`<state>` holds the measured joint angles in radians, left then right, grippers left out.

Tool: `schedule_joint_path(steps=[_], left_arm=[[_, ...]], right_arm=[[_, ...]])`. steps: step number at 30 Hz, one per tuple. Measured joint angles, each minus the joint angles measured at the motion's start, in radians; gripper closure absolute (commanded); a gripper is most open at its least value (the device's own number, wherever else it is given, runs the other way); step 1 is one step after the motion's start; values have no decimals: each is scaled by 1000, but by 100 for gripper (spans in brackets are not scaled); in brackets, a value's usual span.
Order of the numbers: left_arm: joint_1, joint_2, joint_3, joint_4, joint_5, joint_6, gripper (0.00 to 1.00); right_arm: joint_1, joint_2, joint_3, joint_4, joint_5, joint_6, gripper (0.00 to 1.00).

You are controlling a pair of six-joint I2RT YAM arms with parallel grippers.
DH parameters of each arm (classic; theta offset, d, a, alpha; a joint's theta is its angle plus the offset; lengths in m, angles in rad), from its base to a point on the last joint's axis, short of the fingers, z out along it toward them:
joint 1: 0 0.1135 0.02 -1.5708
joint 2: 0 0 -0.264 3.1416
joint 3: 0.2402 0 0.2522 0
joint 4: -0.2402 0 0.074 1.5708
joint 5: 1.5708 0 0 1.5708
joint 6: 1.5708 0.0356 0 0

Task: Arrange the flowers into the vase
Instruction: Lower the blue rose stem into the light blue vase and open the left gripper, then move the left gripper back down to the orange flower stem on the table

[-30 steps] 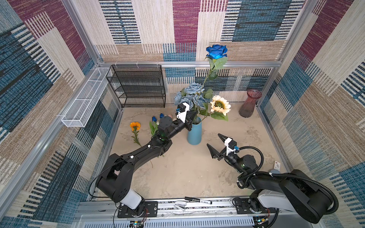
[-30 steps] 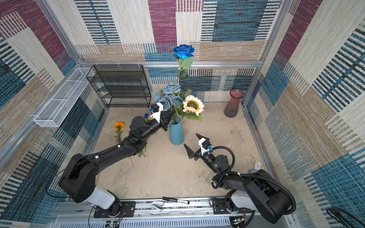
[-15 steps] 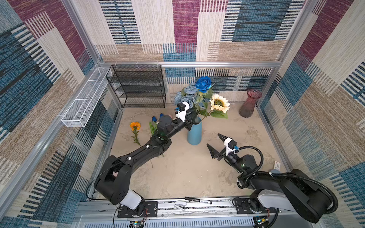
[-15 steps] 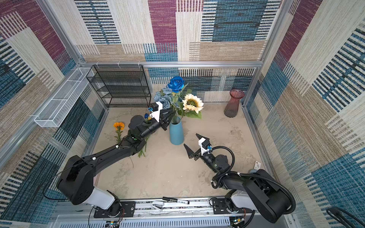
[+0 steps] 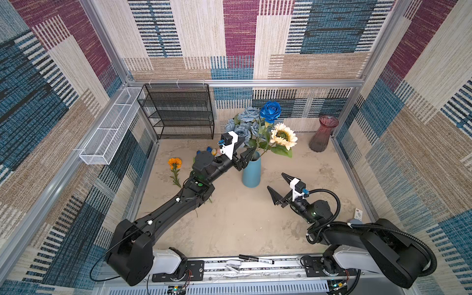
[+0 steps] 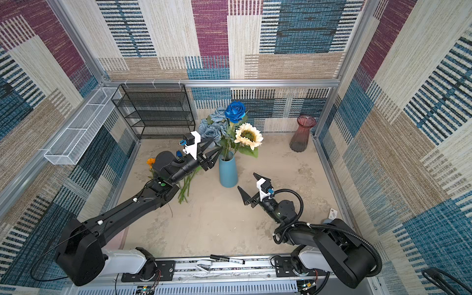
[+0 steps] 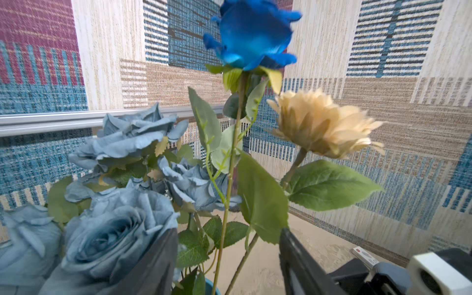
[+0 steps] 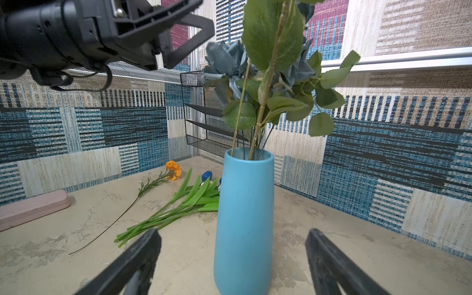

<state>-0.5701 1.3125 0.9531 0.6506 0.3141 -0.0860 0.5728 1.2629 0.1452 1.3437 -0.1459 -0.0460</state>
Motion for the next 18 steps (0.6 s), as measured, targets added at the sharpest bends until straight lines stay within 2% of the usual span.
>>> schedule_joint_path(steps=[3, 5, 9, 10, 13, 16, 18], left_arm=[[15, -85, -24, -45, -24, 11, 35], [26, -140, -27, -103, -79, 13, 35], [58, -211, 20, -330, -386, -18, 36], [84, -217, 37, -407, -480, -41, 34], [216, -209, 67, -649, -626, -136, 25], [372, -159, 82, -869, -660, -231, 24], [436, -107, 92, -986, -675, -256, 23]], right_arm=[[0, 1, 0, 0, 0, 0, 8], [0, 1, 2, 0, 0, 0, 8], [0, 0, 7, -3, -1, 0, 8], [0, 0, 7, -3, -2, 0, 8], [0, 3, 7, -2, -2, 0, 8], [0, 14, 11, -3, -15, 4, 8], [0, 17, 26, -12, -45, 4, 8]])
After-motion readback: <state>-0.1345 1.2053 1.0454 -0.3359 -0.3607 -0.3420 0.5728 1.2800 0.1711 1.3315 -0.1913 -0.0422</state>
